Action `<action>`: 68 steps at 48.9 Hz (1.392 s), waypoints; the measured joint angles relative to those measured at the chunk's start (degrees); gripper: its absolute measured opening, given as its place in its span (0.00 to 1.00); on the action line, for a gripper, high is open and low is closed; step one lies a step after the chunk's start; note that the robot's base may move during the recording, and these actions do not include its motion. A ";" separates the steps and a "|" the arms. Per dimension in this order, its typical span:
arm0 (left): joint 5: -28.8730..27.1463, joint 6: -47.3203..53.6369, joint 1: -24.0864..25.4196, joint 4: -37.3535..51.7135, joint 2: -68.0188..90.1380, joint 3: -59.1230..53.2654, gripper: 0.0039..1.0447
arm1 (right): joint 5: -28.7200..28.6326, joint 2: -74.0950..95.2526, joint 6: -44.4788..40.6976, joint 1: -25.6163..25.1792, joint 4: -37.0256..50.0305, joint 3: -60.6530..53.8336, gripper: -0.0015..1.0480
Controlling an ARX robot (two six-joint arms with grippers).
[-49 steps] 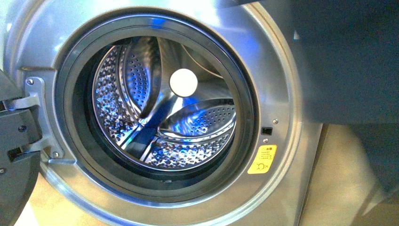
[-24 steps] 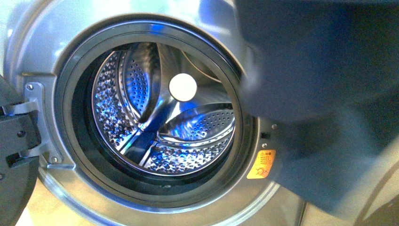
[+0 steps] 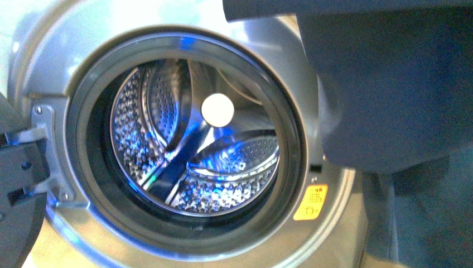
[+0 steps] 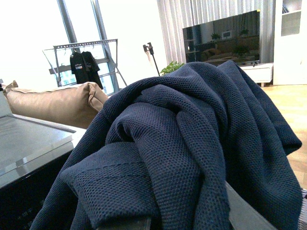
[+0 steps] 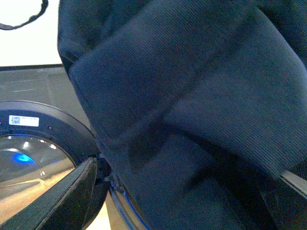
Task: Collect clothes from washing machine
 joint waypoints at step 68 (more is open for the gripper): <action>-0.20 0.02 0.02 0.00 0.00 0.31 0.16 | 22.71 33.73 -22.18 14.78 33.31 20.20 0.93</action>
